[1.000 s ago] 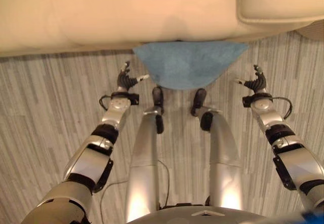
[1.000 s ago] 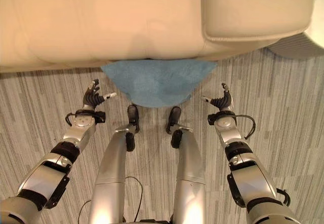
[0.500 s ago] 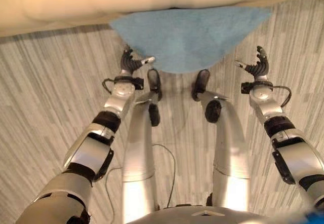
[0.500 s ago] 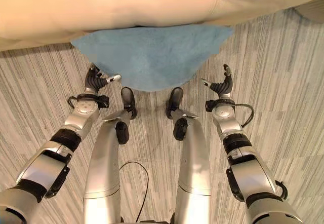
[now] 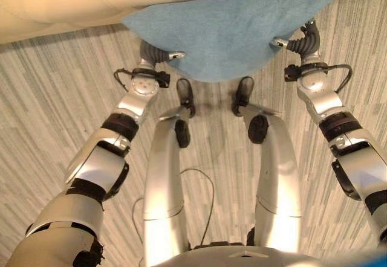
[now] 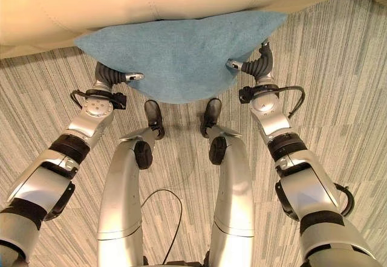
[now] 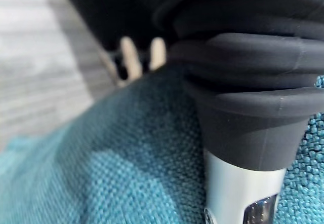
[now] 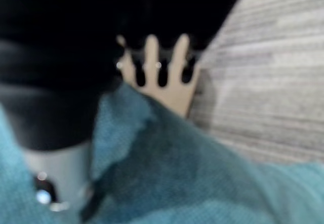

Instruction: Pick up all the scattered cushions and arrange them neatly on the sofa.

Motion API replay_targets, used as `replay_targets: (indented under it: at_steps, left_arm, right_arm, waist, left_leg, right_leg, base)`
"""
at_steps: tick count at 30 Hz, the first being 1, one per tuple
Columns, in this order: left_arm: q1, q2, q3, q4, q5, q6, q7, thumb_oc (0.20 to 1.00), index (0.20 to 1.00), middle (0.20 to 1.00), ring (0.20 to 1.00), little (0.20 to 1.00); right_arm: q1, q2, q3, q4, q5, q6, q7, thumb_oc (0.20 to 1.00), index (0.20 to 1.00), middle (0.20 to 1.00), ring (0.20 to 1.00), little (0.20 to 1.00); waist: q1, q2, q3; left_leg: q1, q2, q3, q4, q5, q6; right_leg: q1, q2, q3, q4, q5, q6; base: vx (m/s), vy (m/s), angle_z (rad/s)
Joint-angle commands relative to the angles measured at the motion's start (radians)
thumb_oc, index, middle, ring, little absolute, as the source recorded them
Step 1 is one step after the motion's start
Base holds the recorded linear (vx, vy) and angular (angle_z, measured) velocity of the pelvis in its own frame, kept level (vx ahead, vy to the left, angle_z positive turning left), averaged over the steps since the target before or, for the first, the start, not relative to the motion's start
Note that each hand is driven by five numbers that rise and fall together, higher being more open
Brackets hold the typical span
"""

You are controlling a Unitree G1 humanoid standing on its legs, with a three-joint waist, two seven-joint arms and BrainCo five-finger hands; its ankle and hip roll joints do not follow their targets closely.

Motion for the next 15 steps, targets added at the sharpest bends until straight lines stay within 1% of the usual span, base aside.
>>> replay_targets:
  at_steps: [1,4,6,7,12,15]
  left_arm:
    - [-0.019,-0.02,0.022,-0.048,0.037,-0.058,0.022,1.0,1.0,1.0,1.0,1.0]
    - [-0.031,-0.032,0.018,-0.042,0.033,-0.058,0.029,1.0,1.0,1.0,1.0,1.0]
    - [-0.046,-0.054,0.019,-0.033,0.022,-0.063,0.037,1.0,1.0,1.0,1.0,1.0]
    - [-0.063,-0.076,0.018,-0.028,-0.006,-0.07,0.047,1.0,1.0,1.0,1.0,1.0]
    - [-0.087,-0.155,0.041,-0.031,-0.111,-0.11,0.066,1.0,1.0,1.0,1.0,1.0]
    - [-0.091,-0.174,0.044,-0.037,-0.132,-0.119,0.065,1.0,1.0,1.0,1.0,1.0]
  right_arm:
    - [0.0,0.011,0.038,-0.071,-0.025,-0.038,0.027,1.0,1.0,1.0,1.0,1.0]
    - [-0.028,0.03,0.064,-0.052,-0.035,-0.034,0.03,1.0,1.0,1.0,1.0,1.0]
    - [-0.059,0.059,0.084,-0.03,-0.044,-0.03,0.029,1.0,1.0,1.0,1.0,1.0]
    - [-0.091,0.097,0.099,-0.002,-0.042,-0.025,0.022,1.0,1.0,1.0,1.0,1.0]
    - [-0.142,0.206,0.119,0.049,-0.015,-0.022,0.01,1.0,1.0,1.0,1.0,1.0]
    - [-0.157,0.232,0.136,0.067,-0.022,-0.02,0.007,1.0,1.0,1.0,1.0,1.0]
  waist:
    - [-0.019,0.026,-0.032]
    - [-0.018,0.026,-0.025]
    - [-0.015,0.026,-0.021]
    - [-0.012,0.027,-0.016]
    - [-0.003,0.027,-0.016]
    - [-0.001,0.028,-0.018]
  left_leg:
    - [-0.006,-0.007,-0.104,-0.057,0.037,-0.054]
    - [-0.006,-0.006,-0.107,-0.054,0.042,-0.057]
    - [-0.006,-0.004,-0.111,-0.056,0.047,-0.059]
    - [-0.006,-0.005,-0.113,-0.053,0.049,-0.061]
    - [-0.006,-0.011,-0.122,-0.057,0.055,-0.065]
    - [-0.006,-0.014,-0.126,-0.06,0.057,-0.066]
  right_leg:
    - [0.062,0.009,0.035,-0.073,0.047,0.14]
    - [0.062,0.01,0.034,-0.066,0.048,0.139]
    - [0.061,0.008,0.031,-0.067,0.052,0.139]
    - [0.061,0.009,0.03,-0.065,0.055,0.14]
    - [0.061,0.008,0.027,-0.06,0.053,0.139]
    - [0.061,0.007,0.023,-0.061,0.054,0.139]
  base:
    - [0.0,0.0,0.0]
    - [0.0,0.0,0.0]
    - [0.0,0.0,0.0]
    - [0.0,0.0,0.0]
    - [0.0,0.0,0.0]
    - [0.0,0.0,0.0]
